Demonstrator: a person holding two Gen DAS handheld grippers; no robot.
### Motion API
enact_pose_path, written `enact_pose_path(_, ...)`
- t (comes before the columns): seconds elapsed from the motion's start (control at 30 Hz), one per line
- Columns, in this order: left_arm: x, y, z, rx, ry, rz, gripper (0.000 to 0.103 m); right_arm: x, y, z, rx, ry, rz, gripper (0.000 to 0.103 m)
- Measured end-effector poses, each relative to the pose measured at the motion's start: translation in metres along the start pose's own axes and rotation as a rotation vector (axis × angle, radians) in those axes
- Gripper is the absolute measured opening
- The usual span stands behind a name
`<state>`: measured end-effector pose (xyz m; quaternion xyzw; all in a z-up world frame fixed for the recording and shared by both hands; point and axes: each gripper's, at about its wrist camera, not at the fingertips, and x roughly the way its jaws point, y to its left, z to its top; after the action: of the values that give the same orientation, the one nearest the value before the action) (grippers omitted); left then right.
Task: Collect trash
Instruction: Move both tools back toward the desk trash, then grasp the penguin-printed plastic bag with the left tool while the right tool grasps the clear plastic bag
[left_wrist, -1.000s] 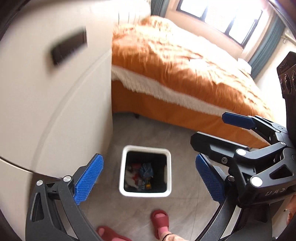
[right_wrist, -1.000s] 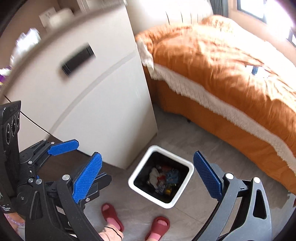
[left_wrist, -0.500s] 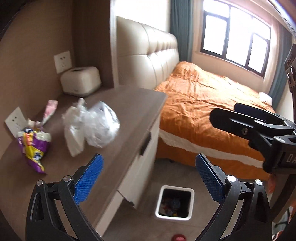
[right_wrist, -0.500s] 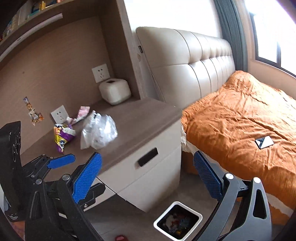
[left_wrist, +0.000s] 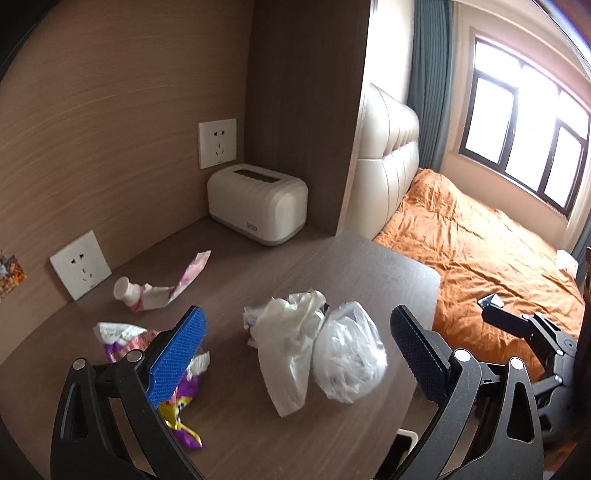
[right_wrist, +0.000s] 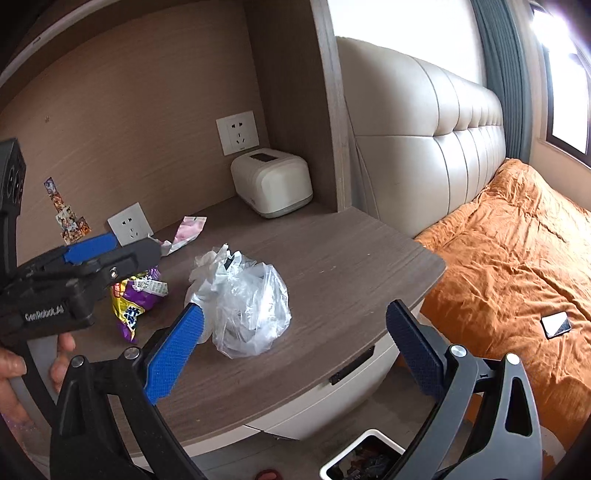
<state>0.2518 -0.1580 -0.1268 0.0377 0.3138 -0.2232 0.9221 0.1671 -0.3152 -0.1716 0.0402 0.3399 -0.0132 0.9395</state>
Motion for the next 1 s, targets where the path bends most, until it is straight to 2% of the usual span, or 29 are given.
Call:
enact_pose_path(0.17, 0.055, 0.012, 0.007, -0.007, 0.066, -0.003, 0.095, 0.047, 0.012, -0.001, 0.004, 0.046, -0.025, 0.098)
enact_pose_path(0.2, 0.064, 0.015, 0.007, -0.013, 0.086, -0.011, 0.084, 0.054, 0.013, -0.002, 0.016, 0.057, -0.025, 0.098)
enact_pose_path(0.3, 0.093, 0.025, 0.002, -0.032, 0.162, -0.030, 0.070, 0.073, 0.012, -0.005, 0.048, 0.078, -0.033, 0.098)
enact_pose_path(0.43, 0.116, 0.027, -0.011, -0.004, 0.237, -0.045, 0.059, 0.086, 0.016, -0.004, 0.050, 0.090, -0.023, 0.098)
enact_pose_path(0.47, 0.119, 0.026, -0.015, -0.001, 0.249, -0.050, 0.053, 0.088, 0.018, -0.003, 0.047, 0.090, -0.019, 0.093)
enact_pose_path(0.5, 0.121, 0.027, -0.017, -0.010, 0.254, -0.066, 0.042, 0.092, 0.021, -0.004, 0.033, 0.103, 0.000, 0.077)
enact_pose_path(0.53, 0.124, 0.028, -0.018, -0.014, 0.264, -0.079, 0.038, 0.092, 0.023, -0.004, 0.029, 0.107, 0.013, 0.065)
enact_pose_path(0.6, 0.127, 0.027, -0.019, 0.000, 0.269, -0.083, 0.028, 0.093, 0.028, -0.002, 0.012, 0.110, 0.011, 0.050)
enact_pose_path(0.7, 0.124, 0.027, -0.016, 0.006, 0.248, -0.096, 0.017, 0.089, 0.030, 0.003, 0.012, 0.106, 0.018, 0.041)
enact_pose_path(0.87, 0.105, 0.027, -0.002, 0.025, 0.197, -0.101, 0.016, 0.070, 0.022, 0.013, 0.049, 0.075, 0.030, 0.038)
enact_pose_path(1.0, 0.079, 0.022, 0.015, 0.049, 0.145, -0.096, 0.016, 0.036, 0.012, 0.027, 0.063, 0.003, 0.022, 0.038)
